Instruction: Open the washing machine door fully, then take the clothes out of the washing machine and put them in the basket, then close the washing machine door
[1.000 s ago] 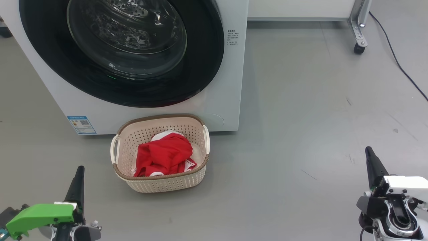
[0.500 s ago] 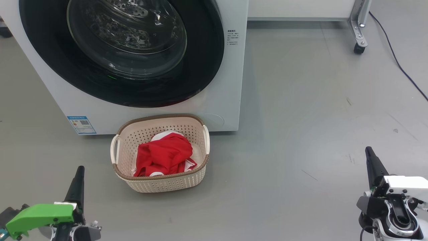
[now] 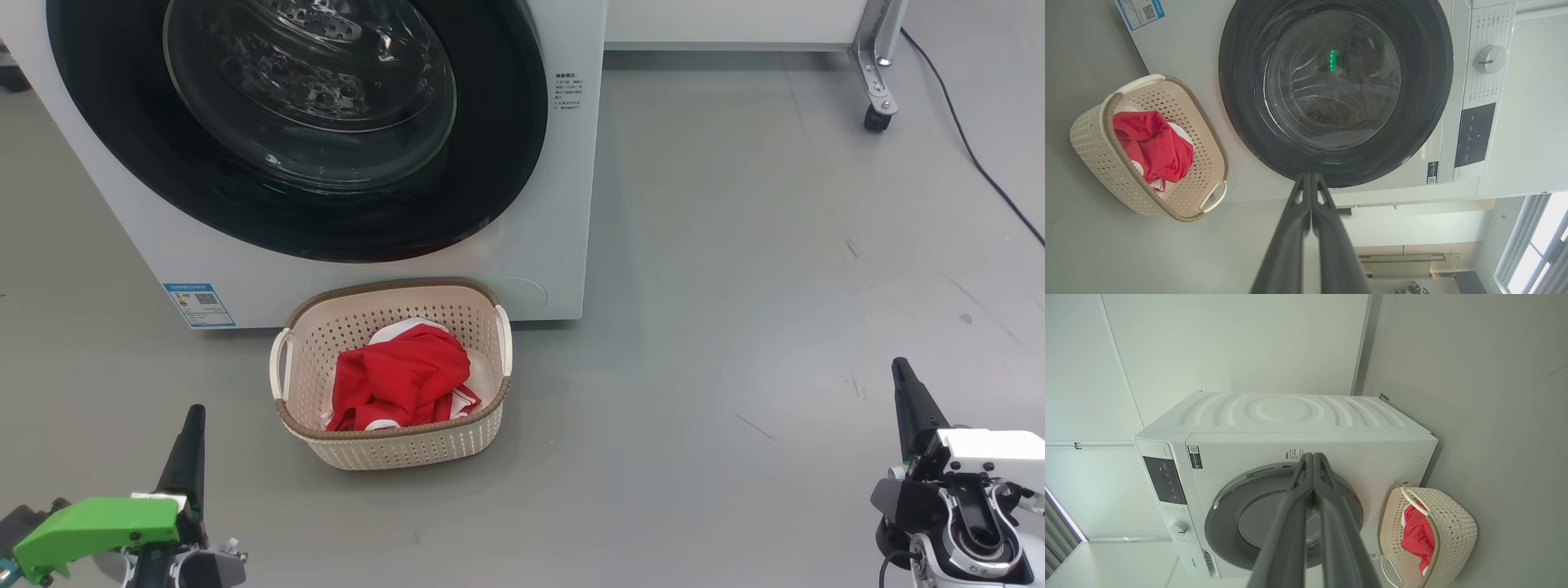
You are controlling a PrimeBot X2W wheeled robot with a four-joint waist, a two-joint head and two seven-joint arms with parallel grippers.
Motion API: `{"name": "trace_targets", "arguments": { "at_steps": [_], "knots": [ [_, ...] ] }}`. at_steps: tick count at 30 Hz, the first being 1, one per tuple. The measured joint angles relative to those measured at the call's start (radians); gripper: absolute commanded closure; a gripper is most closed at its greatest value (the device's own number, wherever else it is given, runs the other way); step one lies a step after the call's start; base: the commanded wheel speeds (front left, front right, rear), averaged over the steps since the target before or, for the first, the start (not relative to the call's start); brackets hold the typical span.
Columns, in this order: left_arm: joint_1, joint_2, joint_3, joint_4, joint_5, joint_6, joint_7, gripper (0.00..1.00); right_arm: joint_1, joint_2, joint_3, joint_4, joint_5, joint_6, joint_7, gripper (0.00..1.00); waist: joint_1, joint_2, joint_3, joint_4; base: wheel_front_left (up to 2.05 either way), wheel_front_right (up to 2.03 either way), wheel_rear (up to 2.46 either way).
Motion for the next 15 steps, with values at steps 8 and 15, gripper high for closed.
{"name": "trace_targets", "arguments": {
  "at_steps": [8,15],
  "knots": [
    [0.0,0.0,0.001,0.0,0.0,0.0,0.001,1.0,0.0,0.0,0.0,0.0,0.0,0.0,0.0,1.0,0.0,0.0,0.0,0.0,0.0,0.0,0.0],
    [0.0,0.0,0.002,0.0,0.0,0.0,0.001,1.0,0.0,0.0,0.0,0.0,0.0,0.0,0.0,1.0,0.0,0.0,0.0,0.0,0.0,0.0,0.0]
  ]
}}
